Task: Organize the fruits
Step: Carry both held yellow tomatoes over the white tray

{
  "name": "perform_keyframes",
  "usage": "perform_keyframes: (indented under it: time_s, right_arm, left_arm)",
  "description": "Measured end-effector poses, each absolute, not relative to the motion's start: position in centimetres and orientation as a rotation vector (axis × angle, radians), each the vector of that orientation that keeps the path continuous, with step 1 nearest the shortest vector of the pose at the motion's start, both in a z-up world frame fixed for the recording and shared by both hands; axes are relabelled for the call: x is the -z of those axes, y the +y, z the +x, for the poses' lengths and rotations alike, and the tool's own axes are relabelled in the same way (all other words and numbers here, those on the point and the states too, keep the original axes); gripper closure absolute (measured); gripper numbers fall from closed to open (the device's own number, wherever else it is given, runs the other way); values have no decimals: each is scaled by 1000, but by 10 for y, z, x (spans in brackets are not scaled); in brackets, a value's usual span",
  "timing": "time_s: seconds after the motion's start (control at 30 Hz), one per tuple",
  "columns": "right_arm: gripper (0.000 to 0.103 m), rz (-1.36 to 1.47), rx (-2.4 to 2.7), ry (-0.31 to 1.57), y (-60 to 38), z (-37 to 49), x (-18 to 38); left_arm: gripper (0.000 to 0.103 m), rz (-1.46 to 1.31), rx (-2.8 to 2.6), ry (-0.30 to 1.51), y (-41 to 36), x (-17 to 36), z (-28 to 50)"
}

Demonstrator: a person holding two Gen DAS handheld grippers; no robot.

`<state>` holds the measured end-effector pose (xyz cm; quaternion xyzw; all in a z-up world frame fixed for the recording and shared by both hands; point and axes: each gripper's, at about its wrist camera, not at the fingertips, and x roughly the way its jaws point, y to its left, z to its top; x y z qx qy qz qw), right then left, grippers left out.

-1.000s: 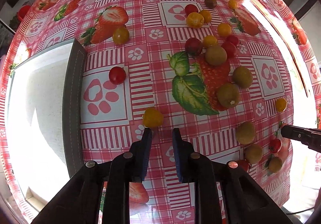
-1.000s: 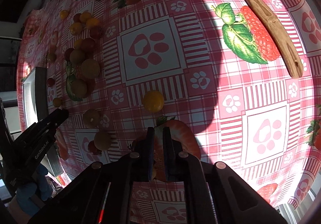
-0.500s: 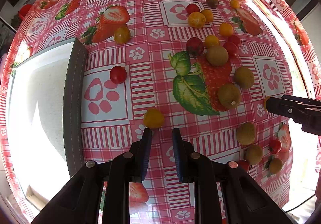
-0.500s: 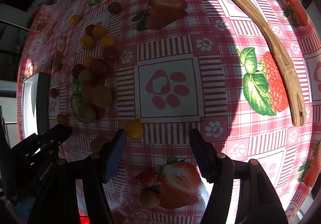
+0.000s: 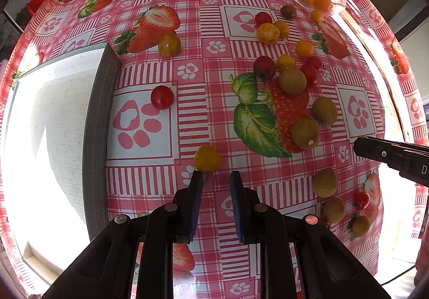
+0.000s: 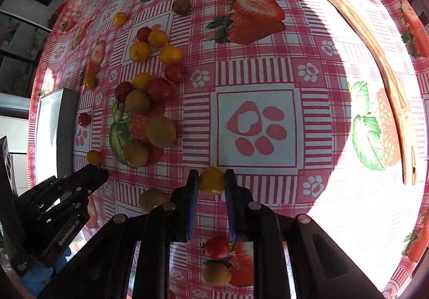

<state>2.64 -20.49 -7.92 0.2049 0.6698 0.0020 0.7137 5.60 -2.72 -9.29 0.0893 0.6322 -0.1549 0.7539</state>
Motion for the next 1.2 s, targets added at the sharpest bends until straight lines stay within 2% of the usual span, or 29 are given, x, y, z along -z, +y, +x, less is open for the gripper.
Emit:
perform_keyframes:
  time_s: [0.83,0.97,1.2]
  right_arm:
    - [82,473,-26,1515,-200,12,76]
    - [82,464,-31,1517,-197,13,73]
    - [82,428,-76,1497,-181,23,55]
  left_arm:
    - [80,156,322,1376,-17,93,81]
    - [82,135,331,1377,-19,93,83]
    - [82,74,328,1341,-2,70,77]
